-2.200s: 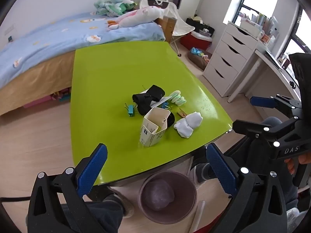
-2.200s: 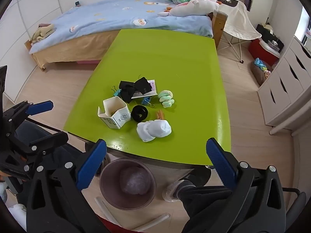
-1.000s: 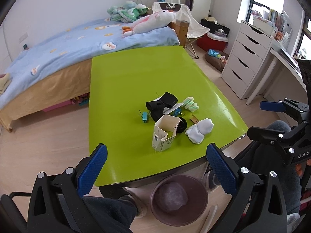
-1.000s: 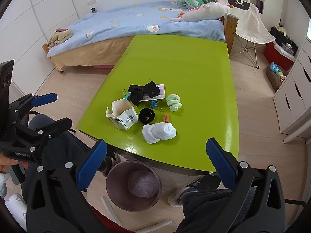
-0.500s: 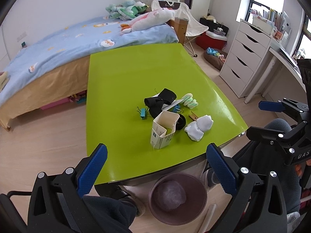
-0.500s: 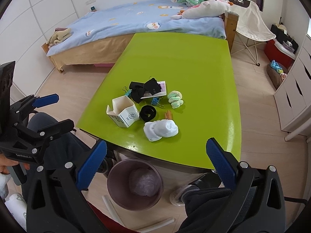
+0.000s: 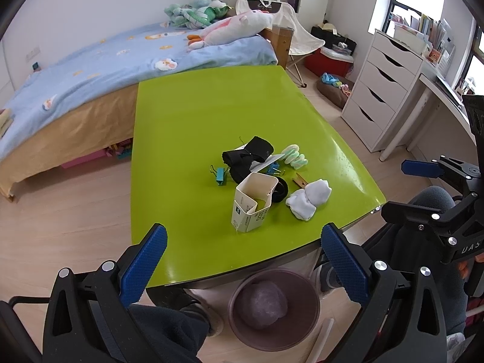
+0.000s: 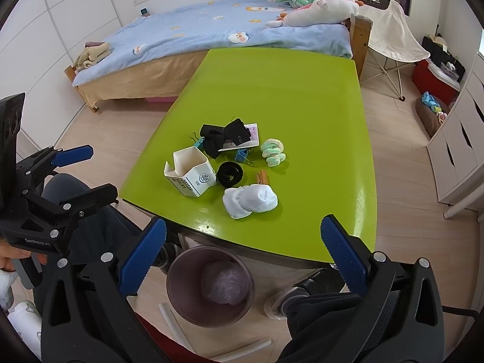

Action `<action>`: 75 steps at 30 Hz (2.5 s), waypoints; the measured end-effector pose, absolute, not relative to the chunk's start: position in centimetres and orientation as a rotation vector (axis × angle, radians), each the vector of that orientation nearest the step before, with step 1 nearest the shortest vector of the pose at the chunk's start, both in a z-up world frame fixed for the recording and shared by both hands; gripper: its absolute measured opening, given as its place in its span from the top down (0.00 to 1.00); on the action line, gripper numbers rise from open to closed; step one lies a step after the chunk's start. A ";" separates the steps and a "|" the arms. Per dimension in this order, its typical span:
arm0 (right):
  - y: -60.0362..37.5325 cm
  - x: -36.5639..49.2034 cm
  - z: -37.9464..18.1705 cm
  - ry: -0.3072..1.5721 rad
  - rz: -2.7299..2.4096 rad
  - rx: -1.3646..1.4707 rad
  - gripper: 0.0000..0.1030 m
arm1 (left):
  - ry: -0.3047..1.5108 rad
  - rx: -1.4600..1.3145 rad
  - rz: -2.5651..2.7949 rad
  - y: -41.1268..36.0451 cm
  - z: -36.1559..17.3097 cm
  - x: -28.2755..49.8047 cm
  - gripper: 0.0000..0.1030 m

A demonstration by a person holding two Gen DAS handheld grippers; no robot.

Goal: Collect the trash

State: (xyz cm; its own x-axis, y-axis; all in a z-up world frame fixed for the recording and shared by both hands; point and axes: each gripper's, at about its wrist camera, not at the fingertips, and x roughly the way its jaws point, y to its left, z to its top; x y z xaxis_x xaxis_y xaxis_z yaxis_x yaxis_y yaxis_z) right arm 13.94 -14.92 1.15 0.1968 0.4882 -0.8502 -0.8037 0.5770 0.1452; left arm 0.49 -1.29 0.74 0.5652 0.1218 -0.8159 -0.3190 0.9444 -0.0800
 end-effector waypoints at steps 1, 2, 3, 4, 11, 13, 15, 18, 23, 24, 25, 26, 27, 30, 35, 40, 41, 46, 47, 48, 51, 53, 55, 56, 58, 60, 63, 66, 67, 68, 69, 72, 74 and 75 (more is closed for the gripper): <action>-14.9 13.9 1.1 1.021 0.933 -0.367 0.03 | 0.937 -0.229 0.263 -1.3 0.8 0.6 0.05; -15.0 14.1 1.1 1.022 0.934 -0.367 0.03 | 0.937 -0.230 0.263 -1.3 0.8 0.6 0.05; -15.1 14.1 1.0 1.024 0.933 -0.365 0.03 | 0.938 -0.232 0.263 -1.3 0.7 0.6 0.05; -15.1 14.1 0.9 1.026 0.932 -0.364 0.03 | 0.938 -0.234 0.263 -1.3 0.7 0.6 0.05; -15.2 14.2 0.9 1.032 0.928 -0.361 0.03 | 0.941 -0.239 0.260 -1.5 0.6 0.7 0.05; -15.3 14.1 0.9 1.032 0.928 -0.361 0.03 | 0.939 -0.239 0.260 -1.6 0.6 0.7 0.05; -15.2 14.2 0.9 1.033 0.928 -0.361 0.03 | 0.941 -0.239 0.261 -1.6 0.6 0.7 0.05; -15.2 14.2 0.7 1.042 0.930 -0.362 0.03 | 0.942 -0.239 0.262 -1.6 0.6 0.7 0.05; -14.4 14.9 -0.1 1.065 0.927 -0.375 0.03 | 0.944 -0.242 0.265 -1.5 0.4 0.7 0.05; -14.2 15.1 -0.3 1.072 0.924 -0.382 0.03 | 0.944 -0.245 0.265 -1.5 0.4 0.7 0.05; -13.9 15.2 -0.6 1.079 0.923 -0.390 0.03 | 0.944 -0.246 0.265 -1.4 0.4 0.7 0.05; -13.6 15.4 -0.9 1.083 0.925 -0.397 0.03 | 0.944 -0.245 0.266 -1.4 0.4 0.6 0.05; -13.1 15.7 -1.3 1.091 0.924 -0.409 0.03 | 0.943 -0.245 0.267 -1.3 0.3 0.6 0.05; -11.9 16.6 -2.7 1.116 0.924 -0.442 0.03 | 0.942 -0.252 0.268 -1.0 0.2 0.5 0.05; -10.1 18.3 -5.5 1.181 0.919 -0.483 0.03 | 0.943 -0.255 0.271 -0.8 0.1 0.3 0.05; -8.9 19.4 -7.4 1.233 0.940 -0.469 0.04 | 0.948 -0.263 0.281 -0.4 0.0 0.0 0.05; -8.9 19.4 -7.5 1.234 0.943 -0.465 0.14 | 0.950 -0.266 0.284 -0.3 -0.1 -0.1 0.05; -8.5 19.5 -8.1 1.255 0.944 -0.475 0.63 | 0.961 -0.280 0.287 0.0 -0.6 -0.2 0.05; -8.5 19.5 -8.1 1.251 0.945 -0.472 0.66 | 0.963 -0.281 0.286 -0.1 -0.6 -0.2 0.05; -8.7 19.5 -7.9 1.249 0.953 -0.461 0.71 | 0.963 -0.281 0.284 -0.1 -0.7 -0.2 0.05; -9.0 19.3 -7.5 1.231 0.962 -0.450 0.76 | 0.966 -0.279 0.278 0.0 -0.7 0.2 0.05; -9.4 19.3 -7.2 1.228 0.964 -0.428 0.77 | 0.966 -0.279 0.275 0.0 -0.8 0.4 0.05; -9.7 19.3 -6.5 1.217 0.968 -0.405 0.78 | 0.966 -0.278 0.271 0.1 -0.8 0.7 0.05; -9.9 19.2 -6.1 1.212 0.971 -0.395 0.78 | 0.966 -0.276 0.269 0.1 -0.9 0.8 0.05; -10.2 19.1 -5.5 1.203 0.972 -0.379 0.78 | 0.967 -0.266 0.265 0.1 -1.0 1.2 0.05; -10.6 19.0 -4.9 1.196 0.973 -0.366 0.78 | 0.971 -0.261 0.259 0.2 -1.1 1.7 0.05; -11.2 18.7 -4.0 1.185 0.977 -0.351 0.78 | 0.978 -0.257 0.252 0.4 -1.3 2.7 0.05; -11.7 18.5 -3.7 1.180 0.975 -0.341 0.78 | 0.993 -0.254 0.246 0.5 -1.6 3.7 0.05; -11.8 18.5 -3.6 1.181 0.974 -0.339 0.78 | 0.997 -0.251 0.244 0.6 -1.7 4.0 0.05; -11.9 18.4 -3.6 1.182 0.972 -0.337 0.78 | 1.002 -0.246 0.242 0.5 -1.8 4.3 0.05; -12.1 18.4 -3.7 1.184 0.972 -0.337 0.78 | 1.011 -0.239 0.239 0.5 -2.0 4.8 0.05; -12.4 18.4 -3.8 1.189 0.966 -0.335 0.78 | 1.050 -0.217 0.227 0.5 -2.8 6.4 0.05; -12.5 18.5 -3.9 1.191 0.963 -0.331 0.78 | 1.081 -0.203 0.223 0.5 -3.6 7.4 0.05; -12.5 18.5 -3.9 1.192 0.962 -0.330 0.78 | 1.092 -0.198 0.222 0.5 -3.9 7.7 0.05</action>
